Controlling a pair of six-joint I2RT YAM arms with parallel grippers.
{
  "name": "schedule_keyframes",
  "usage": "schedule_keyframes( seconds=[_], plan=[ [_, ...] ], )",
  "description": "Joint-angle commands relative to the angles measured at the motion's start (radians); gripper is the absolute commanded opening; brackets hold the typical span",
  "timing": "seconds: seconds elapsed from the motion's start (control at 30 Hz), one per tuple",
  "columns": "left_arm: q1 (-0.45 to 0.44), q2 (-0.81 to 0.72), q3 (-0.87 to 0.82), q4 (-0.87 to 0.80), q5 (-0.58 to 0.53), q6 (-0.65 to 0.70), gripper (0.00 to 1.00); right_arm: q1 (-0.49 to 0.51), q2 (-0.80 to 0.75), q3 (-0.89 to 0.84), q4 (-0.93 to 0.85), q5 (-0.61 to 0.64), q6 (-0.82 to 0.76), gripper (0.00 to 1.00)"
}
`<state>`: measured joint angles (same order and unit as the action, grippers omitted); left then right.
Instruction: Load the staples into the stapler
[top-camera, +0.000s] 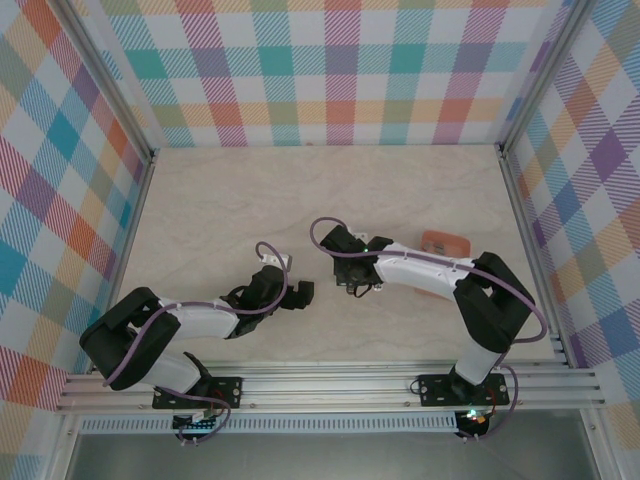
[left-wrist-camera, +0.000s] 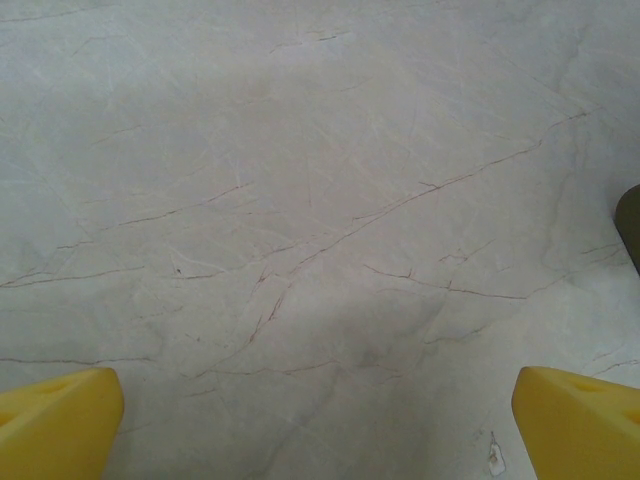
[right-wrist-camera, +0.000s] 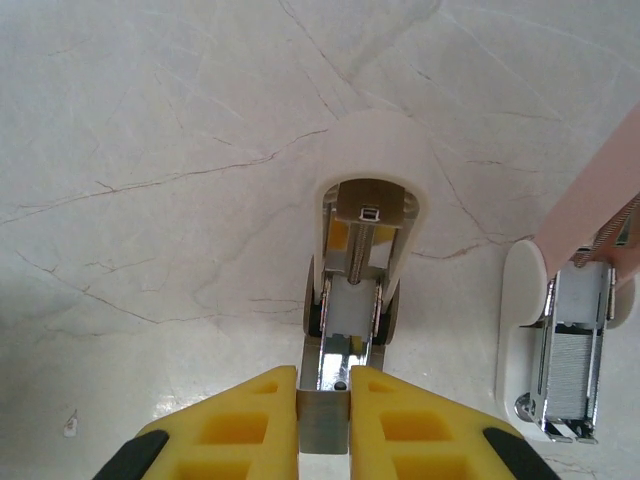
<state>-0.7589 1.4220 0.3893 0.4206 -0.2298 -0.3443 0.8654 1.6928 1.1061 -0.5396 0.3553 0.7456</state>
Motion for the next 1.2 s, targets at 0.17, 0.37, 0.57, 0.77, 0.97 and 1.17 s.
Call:
schedule_keyframes(
  seconds=[0.17,0.37,0.57,0.77,0.97,1.17],
  plan=[
    [-0.014,-0.019,-0.004,-0.003,-0.018,0.020,1.00,0.007,0.015,-0.009,-0.008,0.002,0.015,0.16],
    [-0.016,-0.016,0.000,-0.002,-0.016,0.023,1.00,0.009,0.022,-0.016,-0.005,-0.001,0.019,0.16],
    [-0.016,-0.013,0.003,-0.003,-0.014,0.025,1.00,0.010,0.031,-0.023,-0.003,-0.006,0.026,0.16],
    [-0.015,-0.015,0.003,-0.005,-0.015,0.025,1.00,0.011,0.043,-0.025,0.000,-0.009,0.028,0.16],
    [-0.015,-0.015,0.003,-0.005,-0.016,0.028,1.00,0.013,0.047,-0.025,0.012,-0.016,0.030,0.16],
    [-0.015,-0.016,0.002,-0.006,-0.019,0.030,1.00,0.016,0.054,-0.025,0.005,-0.014,0.034,0.16]
  ],
)
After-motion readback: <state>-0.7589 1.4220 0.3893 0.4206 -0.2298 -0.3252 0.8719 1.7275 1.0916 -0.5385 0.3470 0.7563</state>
